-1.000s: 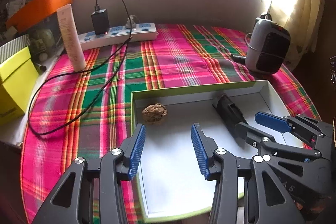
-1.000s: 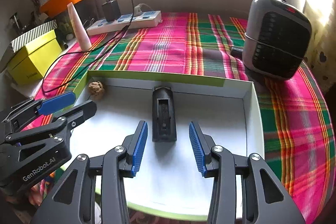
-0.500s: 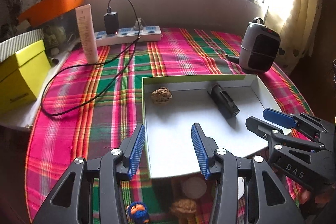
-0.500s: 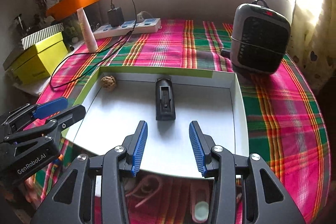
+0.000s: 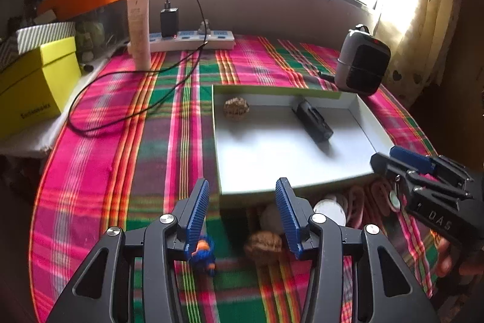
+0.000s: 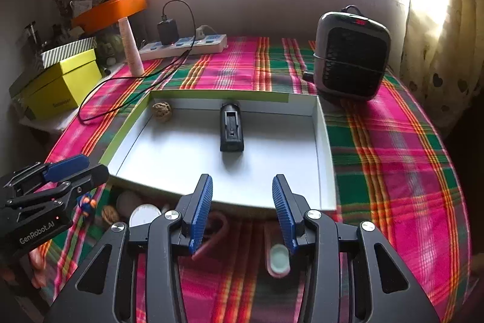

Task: Organize objects
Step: 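Withdraw both grippers from the tray toward the second walnut and pink holder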

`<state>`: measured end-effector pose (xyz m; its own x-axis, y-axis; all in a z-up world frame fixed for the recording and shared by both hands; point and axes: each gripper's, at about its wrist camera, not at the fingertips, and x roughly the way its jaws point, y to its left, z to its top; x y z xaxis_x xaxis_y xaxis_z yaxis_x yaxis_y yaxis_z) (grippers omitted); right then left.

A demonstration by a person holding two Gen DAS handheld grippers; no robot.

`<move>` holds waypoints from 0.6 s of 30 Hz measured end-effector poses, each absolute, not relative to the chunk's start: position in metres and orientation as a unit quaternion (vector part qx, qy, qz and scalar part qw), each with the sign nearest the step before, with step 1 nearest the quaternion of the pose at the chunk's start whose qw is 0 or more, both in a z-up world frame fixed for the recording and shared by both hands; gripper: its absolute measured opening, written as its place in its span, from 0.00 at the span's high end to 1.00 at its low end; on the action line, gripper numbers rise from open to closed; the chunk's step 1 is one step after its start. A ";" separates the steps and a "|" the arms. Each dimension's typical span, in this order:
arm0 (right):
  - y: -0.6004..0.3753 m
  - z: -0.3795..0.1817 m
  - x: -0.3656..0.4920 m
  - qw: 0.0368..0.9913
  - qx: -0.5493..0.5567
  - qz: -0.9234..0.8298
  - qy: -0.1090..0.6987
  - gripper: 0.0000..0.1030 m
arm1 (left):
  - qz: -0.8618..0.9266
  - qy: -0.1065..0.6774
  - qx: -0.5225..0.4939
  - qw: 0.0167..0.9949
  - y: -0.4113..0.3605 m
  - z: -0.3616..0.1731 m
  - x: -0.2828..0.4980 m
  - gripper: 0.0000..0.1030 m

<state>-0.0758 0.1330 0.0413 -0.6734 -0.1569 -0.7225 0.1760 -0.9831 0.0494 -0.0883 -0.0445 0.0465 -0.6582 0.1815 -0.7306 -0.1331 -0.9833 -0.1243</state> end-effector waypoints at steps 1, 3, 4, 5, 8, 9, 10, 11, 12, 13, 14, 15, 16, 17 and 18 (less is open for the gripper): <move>0.135 0.041 -0.071 0.091 0.392 -0.915 0.013 0.59 | 0.909 -0.030 -0.405 0.088 -0.045 0.045 -0.085 0.57; 0.136 0.041 -0.066 0.090 0.390 -0.916 0.017 0.59 | 0.909 -0.031 -0.406 0.091 -0.045 0.043 -0.079 0.57; 0.137 0.041 -0.063 0.089 0.389 -0.917 0.020 0.59 | 0.908 -0.030 -0.407 0.093 -0.046 0.042 -0.076 0.57; 0.138 0.041 -0.060 0.089 0.386 -0.918 0.022 0.59 | 0.908 -0.028 -0.408 0.093 -0.046 0.040 -0.074 0.57; 0.141 0.041 -0.051 0.088 0.377 -0.921 0.035 0.59 | 0.905 -0.025 -0.414 0.095 -0.045 0.035 -0.071 0.57; 0.142 0.040 -0.049 0.087 0.377 -0.921 0.037 0.59 | 0.904 -0.028 -0.415 0.097 -0.045 0.033 -0.069 0.57; 0.143 0.039 -0.047 0.086 0.378 -0.921 0.038 0.59 | 0.903 -0.031 -0.416 0.098 -0.046 0.032 -0.068 0.57; 0.144 0.038 -0.045 0.087 0.378 -0.921 0.038 0.59 | 0.903 -0.033 -0.418 0.098 -0.047 0.031 -0.067 0.57; 0.146 0.036 -0.043 0.087 0.380 -0.920 0.037 0.59 | 0.902 -0.034 -0.419 0.097 -0.048 0.029 -0.066 0.57; 0.147 0.035 -0.041 0.087 0.381 -0.920 0.037 0.59 | 0.901 -0.036 -0.422 0.097 -0.048 0.027 -0.065 0.57; 0.149 0.034 -0.040 0.085 0.382 -0.920 0.037 0.59 | 0.900 -0.038 -0.424 0.097 -0.049 0.026 -0.065 0.57; 0.150 0.033 -0.039 0.082 0.382 -0.920 0.037 0.59 | 0.899 -0.040 -0.426 0.099 -0.049 0.024 -0.064 0.57; 0.153 0.032 -0.037 0.080 0.382 -0.920 0.036 0.59 | 0.898 -0.039 -0.427 0.099 -0.049 0.022 -0.063 0.57; 0.155 0.031 -0.036 0.077 0.384 -0.920 0.034 0.59 | 0.898 -0.040 -0.426 0.100 -0.049 0.022 -0.062 0.56; 0.157 0.030 -0.035 0.075 0.385 -0.919 0.033 0.59 | 0.899 -0.039 -0.426 0.100 -0.049 0.022 -0.062 0.56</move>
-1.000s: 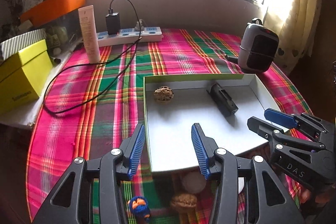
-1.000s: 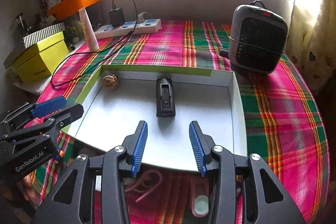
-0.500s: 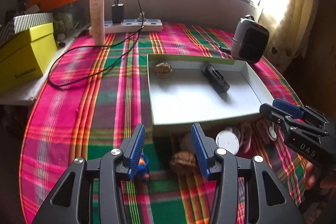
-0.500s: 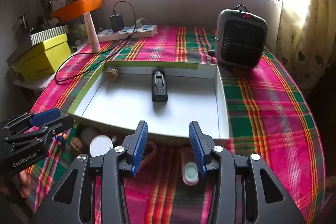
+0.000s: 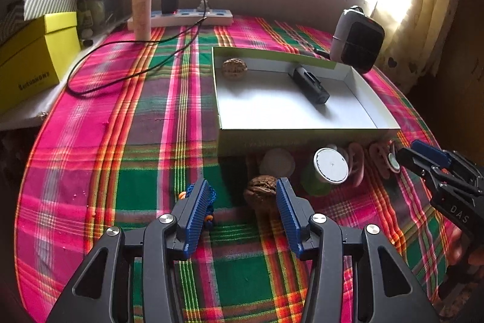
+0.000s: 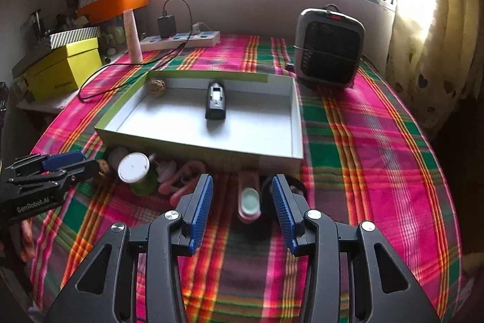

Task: Organize objects
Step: 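Withdraw both grippers from the tray toward the second walnut and pink holder, then close left gripper on the second walnut while right gripper grasps the pink holder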

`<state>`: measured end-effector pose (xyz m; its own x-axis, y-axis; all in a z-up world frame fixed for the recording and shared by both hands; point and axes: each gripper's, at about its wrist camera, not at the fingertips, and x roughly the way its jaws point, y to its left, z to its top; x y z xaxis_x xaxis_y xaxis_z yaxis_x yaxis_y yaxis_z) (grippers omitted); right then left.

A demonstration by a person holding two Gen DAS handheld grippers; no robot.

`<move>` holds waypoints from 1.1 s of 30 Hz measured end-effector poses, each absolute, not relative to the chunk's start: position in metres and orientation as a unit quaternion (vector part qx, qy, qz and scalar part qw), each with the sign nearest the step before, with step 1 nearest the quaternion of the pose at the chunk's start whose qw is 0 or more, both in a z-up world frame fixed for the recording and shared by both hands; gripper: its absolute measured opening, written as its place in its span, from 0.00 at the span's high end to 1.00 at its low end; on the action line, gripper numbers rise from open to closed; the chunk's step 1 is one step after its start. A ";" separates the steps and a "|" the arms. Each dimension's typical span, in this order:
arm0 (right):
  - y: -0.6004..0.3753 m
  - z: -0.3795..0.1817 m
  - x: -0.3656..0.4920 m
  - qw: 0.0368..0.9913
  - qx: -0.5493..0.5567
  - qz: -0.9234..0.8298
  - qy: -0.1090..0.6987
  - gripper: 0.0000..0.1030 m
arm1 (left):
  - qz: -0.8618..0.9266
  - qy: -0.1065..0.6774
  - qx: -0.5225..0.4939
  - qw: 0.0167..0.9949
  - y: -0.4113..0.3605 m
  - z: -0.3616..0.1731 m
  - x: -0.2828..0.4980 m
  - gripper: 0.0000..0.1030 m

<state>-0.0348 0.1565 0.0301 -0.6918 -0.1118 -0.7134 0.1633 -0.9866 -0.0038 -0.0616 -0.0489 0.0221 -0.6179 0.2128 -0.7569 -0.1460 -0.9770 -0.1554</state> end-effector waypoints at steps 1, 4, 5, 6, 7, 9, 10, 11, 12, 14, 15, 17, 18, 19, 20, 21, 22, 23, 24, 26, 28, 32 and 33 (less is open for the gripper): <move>0.159 0.028 -0.034 0.072 0.388 -0.918 0.032 0.59 | 0.899 -0.038 -0.425 0.100 -0.048 0.022 -0.061 0.56; 0.165 0.024 -0.032 0.066 0.394 -0.916 0.026 0.59 | 0.898 -0.041 -0.426 0.102 -0.048 0.022 -0.061 0.56; 0.167 0.024 -0.031 0.065 0.395 -0.916 0.025 0.59 | 0.898 -0.042 -0.426 0.104 -0.048 0.022 -0.060 0.56; 0.168 0.023 -0.031 0.064 0.396 -0.916 0.024 0.59 | 0.898 -0.042 -0.426 0.105 -0.047 0.022 -0.060 0.56; 0.169 0.023 -0.030 0.064 0.396 -0.916 0.022 0.59 | 0.897 -0.040 -0.426 0.107 -0.047 0.021 -0.059 0.56; 0.170 0.020 -0.029 0.070 0.400 -0.914 0.019 0.59 | 0.898 -0.040 -0.426 0.106 -0.046 0.021 -0.058 0.56; 0.170 0.019 -0.028 0.074 0.402 -0.912 0.018 0.59 | 0.897 -0.042 -0.426 0.107 -0.046 0.021 -0.058 0.56; 0.169 0.018 -0.028 0.078 0.403 -0.912 0.018 0.59 | 0.897 -0.043 -0.427 0.107 -0.046 0.021 -0.058 0.56; 0.168 0.017 -0.029 0.080 0.404 -0.911 0.018 0.59 | 0.897 -0.044 -0.426 0.108 -0.046 0.021 -0.058 0.56; 0.167 0.014 -0.031 0.080 0.411 -0.908 0.018 0.59 | 0.897 -0.043 -0.427 0.109 -0.046 0.020 -0.058 0.56; 0.166 0.013 -0.032 0.082 0.412 -0.907 0.018 0.59 | 0.897 -0.042 -0.427 0.110 -0.045 0.020 -0.058 0.56; 0.164 0.011 -0.034 0.089 0.416 -0.905 0.019 0.59 | 0.896 -0.043 -0.428 0.112 -0.045 0.020 -0.058 0.56; 0.163 0.010 -0.036 0.090 0.418 -0.904 0.020 0.59 | 0.895 -0.044 -0.429 0.115 -0.045 0.019 -0.058 0.56; 0.162 0.008 -0.037 0.091 0.420 -0.903 0.020 0.59 | 0.893 -0.047 -0.431 0.118 -0.044 0.019 -0.058 0.56; 0.162 0.007 -0.039 0.092 0.422 -0.902 0.020 0.59 | 0.892 -0.051 -0.432 0.122 -0.044 0.018 -0.058 0.56; 0.162 0.006 -0.040 0.092 0.425 -0.900 0.020 0.59 | 0.891 -0.054 -0.434 0.126 -0.043 0.017 -0.058 0.56; 0.161 0.005 -0.042 0.094 0.426 -0.900 0.019 0.59 | 0.889 -0.053 -0.436 0.126 -0.042 0.016 -0.058 0.56; 0.161 0.004 -0.043 0.097 0.426 -0.899 0.019 0.59 | 0.888 -0.051 -0.439 0.125 -0.041 0.015 -0.059 0.56; 0.161 0.004 -0.044 0.098 0.426 -0.899 0.019 0.59 | 0.888 -0.050 -0.439 0.126 -0.041 0.015 -0.059 0.56; 0.160 0.004 -0.046 0.097 0.426 -0.899 0.021 0.59 | 0.887 -0.050 -0.442 0.127 -0.040 0.014 -0.058 0.56; 0.160 0.004 -0.047 0.099 0.426 -0.899 0.018 0.59 | 0.886 -0.049 -0.442 0.127 -0.039 0.013 -0.059 0.56; 0.157 0.005 -0.051 0.105 0.424 -0.899 0.022 0.59 | 0.886 -0.047 -0.444 0.123 -0.039 0.010 -0.061 0.56; 0.156 0.005 -0.052 0.105 0.424 -0.899 0.024 0.59 | 0.886 -0.047 -0.444 0.122 -0.038 0.010 -0.061 0.56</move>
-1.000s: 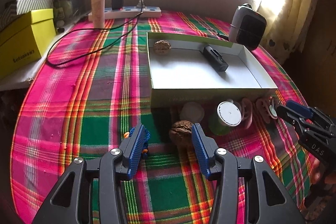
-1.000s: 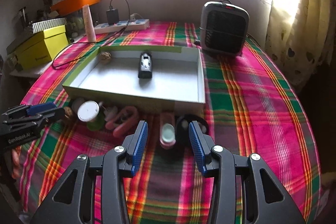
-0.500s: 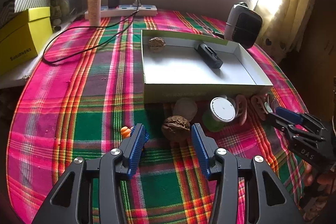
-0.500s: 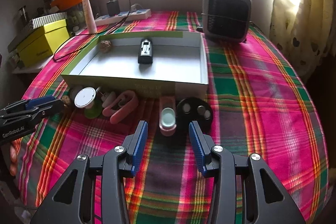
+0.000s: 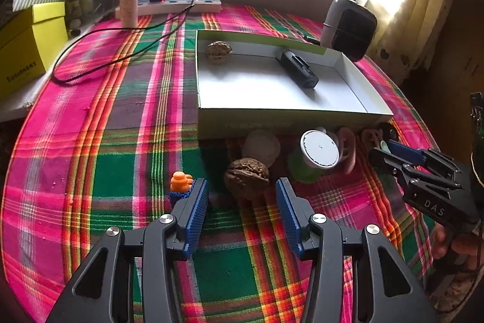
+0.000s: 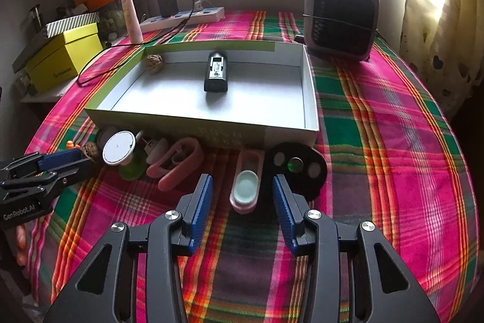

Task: Organize objects
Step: 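Close left gripper on the second walnut while right gripper grasps the pink holder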

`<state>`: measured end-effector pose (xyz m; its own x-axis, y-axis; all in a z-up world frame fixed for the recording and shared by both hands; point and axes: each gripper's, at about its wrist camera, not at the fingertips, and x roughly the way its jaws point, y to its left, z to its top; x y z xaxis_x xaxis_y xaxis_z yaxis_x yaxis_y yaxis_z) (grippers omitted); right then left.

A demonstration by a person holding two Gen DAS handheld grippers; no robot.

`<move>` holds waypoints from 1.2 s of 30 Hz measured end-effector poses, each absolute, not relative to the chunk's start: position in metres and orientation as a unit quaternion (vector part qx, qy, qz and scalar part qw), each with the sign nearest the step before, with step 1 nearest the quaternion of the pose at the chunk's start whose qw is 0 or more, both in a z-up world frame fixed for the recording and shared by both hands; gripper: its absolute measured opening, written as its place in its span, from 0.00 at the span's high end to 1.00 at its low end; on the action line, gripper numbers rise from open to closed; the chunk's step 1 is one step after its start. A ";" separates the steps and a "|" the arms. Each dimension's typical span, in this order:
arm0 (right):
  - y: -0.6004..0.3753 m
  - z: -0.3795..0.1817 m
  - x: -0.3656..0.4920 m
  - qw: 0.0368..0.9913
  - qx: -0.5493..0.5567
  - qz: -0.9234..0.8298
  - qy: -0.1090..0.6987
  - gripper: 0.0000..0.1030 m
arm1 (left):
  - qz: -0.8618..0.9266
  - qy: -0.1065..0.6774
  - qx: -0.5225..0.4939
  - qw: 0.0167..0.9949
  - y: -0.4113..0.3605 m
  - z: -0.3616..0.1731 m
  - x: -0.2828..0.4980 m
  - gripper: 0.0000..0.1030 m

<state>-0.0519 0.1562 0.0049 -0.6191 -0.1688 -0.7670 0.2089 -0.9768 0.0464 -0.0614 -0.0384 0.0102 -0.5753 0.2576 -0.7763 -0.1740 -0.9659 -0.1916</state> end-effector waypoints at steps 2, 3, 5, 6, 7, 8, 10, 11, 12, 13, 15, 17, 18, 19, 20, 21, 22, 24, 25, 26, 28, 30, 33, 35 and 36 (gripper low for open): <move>0.155 0.005 -0.053 0.104 0.422 -0.900 0.027 0.59 | 0.887 -0.045 -0.443 0.121 -0.038 0.010 -0.063 0.56; 0.155 0.004 -0.053 0.104 0.422 -0.900 0.028 0.61 | 0.887 -0.044 -0.443 0.119 -0.038 0.009 -0.064 0.56; 0.154 0.003 -0.054 0.107 0.424 -0.899 0.028 0.67 | 0.888 -0.044 -0.441 0.118 -0.038 0.009 -0.065 0.56; 0.154 0.002 -0.054 0.108 0.424 -0.899 0.029 0.69 | 0.889 -0.046 -0.441 0.116 -0.038 0.009 -0.065 0.56; 0.154 0.001 -0.054 0.108 0.425 -0.898 0.030 0.69 | 0.889 -0.049 -0.440 0.116 -0.038 0.009 -0.066 0.56; 0.154 0.001 -0.053 0.107 0.425 -0.899 0.030 0.71 | 0.889 -0.049 -0.440 0.116 -0.038 0.009 -0.066 0.56; 0.154 0.001 -0.053 0.106 0.424 -0.899 0.028 0.77 | 0.889 -0.049 -0.440 0.117 -0.038 0.009 -0.066 0.57; 0.155 0.001 -0.052 0.106 0.423 -0.899 0.028 0.80 | 0.889 -0.050 -0.440 0.118 -0.038 0.009 -0.066 0.58; 0.155 0.001 -0.052 0.107 0.422 -0.900 0.027 0.81 | 0.889 -0.050 -0.440 0.117 -0.039 0.010 -0.066 0.61; 0.156 0.002 -0.052 0.107 0.422 -0.900 0.027 0.82 | 0.889 -0.049 -0.440 0.115 -0.039 0.010 -0.067 0.63; 0.156 0.002 -0.051 0.107 0.422 -0.900 0.026 0.82 | 0.888 -0.053 -0.443 0.117 -0.040 0.009 -0.068 0.70; 0.157 0.002 -0.051 0.111 0.422 -0.899 0.023 0.82 | 0.888 -0.050 -0.443 0.114 -0.040 0.009 -0.068 0.71; 0.156 0.002 -0.050 0.113 0.422 -0.899 0.022 0.82 | 0.888 -0.050 -0.442 0.114 -0.040 0.009 -0.067 0.71; 0.156 0.002 -0.049 0.116 0.423 -0.899 0.021 0.82 | 0.888 -0.051 -0.442 0.113 -0.040 0.008 -0.066 0.71; 0.156 0.002 -0.048 0.118 0.423 -0.898 0.019 0.82 | 0.889 -0.052 -0.442 0.112 -0.041 0.008 -0.066 0.71; 0.157 0.003 -0.047 0.121 0.423 -0.898 0.016 0.82 | 0.889 -0.052 -0.442 0.112 -0.041 0.008 -0.066 0.71; 0.157 0.003 -0.046 0.123 0.423 -0.898 0.014 0.82 | 0.888 -0.053 -0.442 0.112 -0.041 0.008 -0.066 0.71; 0.156 0.003 -0.045 0.130 0.424 -0.896 0.011 0.82 | 0.888 -0.053 -0.442 0.114 -0.041 0.008 -0.065 0.71; 0.156 0.003 -0.044 0.132 0.425 -0.895 0.010 0.82 | 0.888 -0.052 -0.442 0.115 -0.041 0.008 -0.064 0.71; 0.155 0.004 -0.042 0.138 0.427 -0.894 0.008 0.82 | 0.887 -0.052 -0.443 0.117 -0.040 0.008 -0.064 0.71; 0.153 0.004 -0.041 0.142 0.427 -0.893 0.007 0.82 | 0.886 -0.054 -0.444 0.122 -0.040 0.009 -0.061 0.71; 0.152 0.004 -0.039 0.144 0.429 -0.892 0.010 0.82 | 0.886 -0.052 -0.443 0.127 -0.039 0.010 -0.057 0.71; 0.150 0.004 -0.038 0.143 0.428 -0.892 0.014 0.82 | 0.885 -0.049 -0.443 0.133 -0.036 0.011 -0.054 0.71; 0.149 0.003 -0.039 0.144 0.429 -0.891 0.017 0.82 | 0.884 -0.046 -0.446 0.132 -0.036 0.009 -0.054 0.71; 0.149 0.003 -0.039 0.143 0.430 -0.891 0.020 0.82 | 0.884 -0.048 -0.447 0.132 -0.036 0.009 -0.054 0.71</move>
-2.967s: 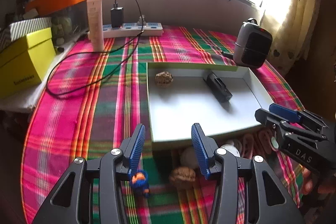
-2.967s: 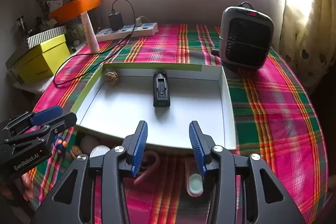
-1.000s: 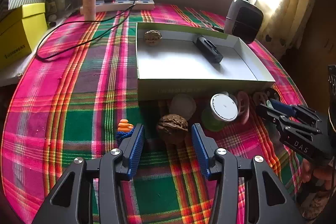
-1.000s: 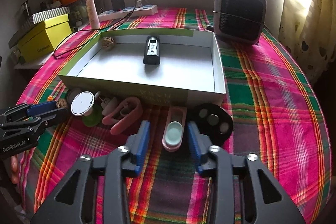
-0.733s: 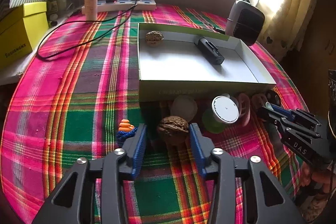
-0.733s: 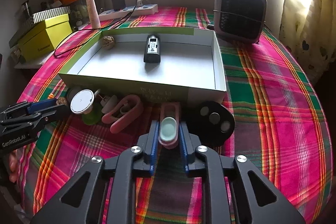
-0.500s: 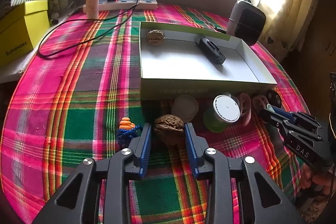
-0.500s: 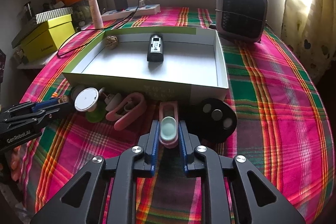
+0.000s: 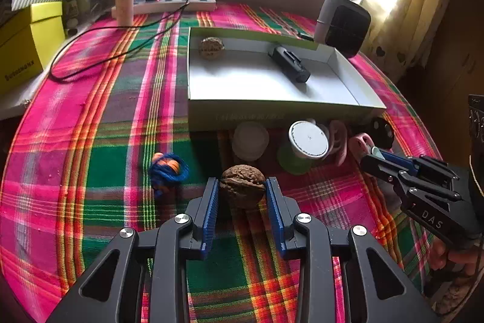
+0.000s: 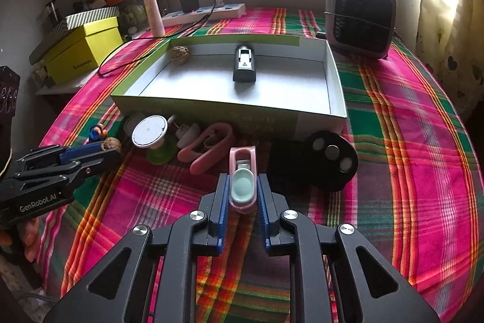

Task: Organize objects
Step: 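Close left gripper on the second walnut while right gripper grasps the pink holder, then lift the walnut with left gripper while right gripper lifts the pink holder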

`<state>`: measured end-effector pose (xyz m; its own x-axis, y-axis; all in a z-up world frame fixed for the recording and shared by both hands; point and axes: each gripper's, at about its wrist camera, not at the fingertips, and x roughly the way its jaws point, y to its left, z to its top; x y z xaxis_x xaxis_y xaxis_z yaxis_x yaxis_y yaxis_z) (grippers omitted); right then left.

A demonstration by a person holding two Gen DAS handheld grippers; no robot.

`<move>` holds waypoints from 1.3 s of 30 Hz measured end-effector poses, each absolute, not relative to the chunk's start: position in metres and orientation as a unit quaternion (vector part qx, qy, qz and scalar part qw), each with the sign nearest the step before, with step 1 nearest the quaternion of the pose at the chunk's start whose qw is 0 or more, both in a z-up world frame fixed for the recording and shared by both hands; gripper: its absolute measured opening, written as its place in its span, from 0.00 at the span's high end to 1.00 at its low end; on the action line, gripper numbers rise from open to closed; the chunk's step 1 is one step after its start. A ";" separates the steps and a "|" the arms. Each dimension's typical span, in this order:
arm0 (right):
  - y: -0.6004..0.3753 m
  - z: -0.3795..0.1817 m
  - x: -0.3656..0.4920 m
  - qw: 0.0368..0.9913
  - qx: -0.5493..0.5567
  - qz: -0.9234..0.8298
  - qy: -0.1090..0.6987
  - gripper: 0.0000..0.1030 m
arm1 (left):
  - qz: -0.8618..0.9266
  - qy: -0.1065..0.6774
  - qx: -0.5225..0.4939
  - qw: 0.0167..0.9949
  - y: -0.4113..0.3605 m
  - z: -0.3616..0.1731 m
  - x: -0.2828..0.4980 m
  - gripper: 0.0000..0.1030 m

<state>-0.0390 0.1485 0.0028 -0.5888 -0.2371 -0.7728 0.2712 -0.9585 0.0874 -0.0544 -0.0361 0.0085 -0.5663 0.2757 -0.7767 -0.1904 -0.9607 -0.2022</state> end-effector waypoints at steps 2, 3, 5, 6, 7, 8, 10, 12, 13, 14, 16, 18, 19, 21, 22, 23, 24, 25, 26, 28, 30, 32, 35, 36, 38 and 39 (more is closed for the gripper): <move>0.147 0.001 -0.040 0.138 0.432 -0.891 0.026 0.82 | 0.884 -0.048 -0.446 0.132 -0.036 0.009 -0.055 0.71; 0.146 0.001 -0.040 0.135 0.433 -0.891 0.028 0.82 | 0.884 -0.047 -0.445 0.132 -0.036 0.009 -0.055 0.71; 0.145 -0.001 -0.042 0.133 0.435 -0.890 0.032 0.82 | 0.885 -0.040 -0.444 0.131 -0.034 0.009 -0.055 0.70; 0.144 -0.001 -0.043 0.132 0.436 -0.889 0.034 0.82 | 0.886 -0.038 -0.443 0.132 -0.033 0.009 -0.055 0.69; 0.143 -0.002 -0.043 0.130 0.435 -0.890 0.037 0.82 | 0.886 -0.036 -0.443 0.133 -0.032 0.009 -0.055 0.67; 0.142 -0.001 -0.044 0.129 0.435 -0.890 0.040 0.82 | 0.886 -0.036 -0.443 0.134 -0.031 0.009 -0.055 0.64; 0.142 -0.001 -0.045 0.129 0.435 -0.890 0.042 0.82 | 0.886 -0.031 -0.442 0.134 -0.029 0.009 -0.055 0.62; 0.142 -0.002 -0.045 0.128 0.435 -0.890 0.041 0.82 | 0.888 -0.025 -0.440 0.132 -0.027 0.009 -0.055 0.62; 0.142 -0.002 -0.045 0.129 0.434 -0.891 0.039 0.82 | 0.889 -0.024 -0.439 0.131 -0.027 0.009 -0.055 0.62; 0.143 -0.002 -0.045 0.129 0.434 -0.891 0.037 0.82 | 0.890 -0.023 -0.437 0.130 -0.027 0.009 -0.055 0.62; 0.143 -0.001 -0.045 0.129 0.434 -0.891 0.036 0.82 | 0.890 -0.024 -0.436 0.130 -0.028 0.009 -0.055 0.62; 0.143 -0.001 -0.045 0.128 0.433 -0.891 0.038 0.82 | 0.891 -0.021 -0.435 0.127 -0.027 0.009 -0.055 0.62; 0.143 -0.001 -0.045 0.128 0.433 -0.892 0.038 0.82 | 0.891 -0.019 -0.435 0.126 -0.026 0.009 -0.055 0.63; 0.143 -0.001 -0.045 0.129 0.432 -0.892 0.039 0.82 | 0.893 -0.015 -0.434 0.120 -0.026 0.009 -0.055 0.67; 0.143 -0.001 -0.045 0.129 0.432 -0.892 0.038 0.82 | 0.893 -0.014 -0.434 0.117 -0.026 0.009 -0.055 0.69; 0.143 -0.001 -0.045 0.129 0.432 -0.892 0.038 0.82 | 0.893 -0.015 -0.434 0.116 -0.027 0.009 -0.055 0.70; 0.143 -0.001 -0.045 0.129 0.431 -0.892 0.038 0.82 | 0.893 -0.017 -0.435 0.115 -0.028 0.009 -0.055 0.71; 0.143 -0.001 -0.045 0.129 0.431 -0.892 0.039 0.82 | 0.893 -0.018 -0.435 0.116 -0.029 0.009 -0.055 0.71; 0.143 -0.001 -0.045 0.129 0.431 -0.892 0.039 0.82 | 0.893 -0.019 -0.435 0.116 -0.029 0.008 -0.056 0.71; 0.143 -0.001 -0.044 0.129 0.431 -0.892 0.038 0.82 | 0.893 -0.019 -0.435 0.114 -0.029 0.009 -0.055 0.71; 0.142 -0.001 -0.044 0.130 0.431 -0.892 0.038 0.82 | 0.893 -0.019 -0.435 0.114 -0.029 0.008 -0.055 0.71; 0.142 -0.001 -0.044 0.130 0.431 -0.892 0.037 0.82 | 0.893 -0.020 -0.435 0.114 -0.030 0.008 -0.055 0.71; 0.142 -0.001 -0.043 0.130 0.431 -0.892 0.036 0.82 | 0.893 -0.020 -0.435 0.114 -0.030 0.008 -0.055 0.71; 0.142 -0.001 -0.043 0.131 0.431 -0.892 0.036 0.82 | 0.893 -0.020 -0.436 0.114 -0.030 0.008 -0.055 0.71; 0.141 0.000 -0.043 0.132 0.431 -0.892 0.035 0.82 | 0.893 -0.021 -0.436 0.113 -0.030 0.008 -0.055 0.71; 0.141 0.000 -0.042 0.133 0.430 -0.892 0.034 0.82 | 0.893 -0.021 -0.436 0.113 -0.030 0.008 -0.055 0.71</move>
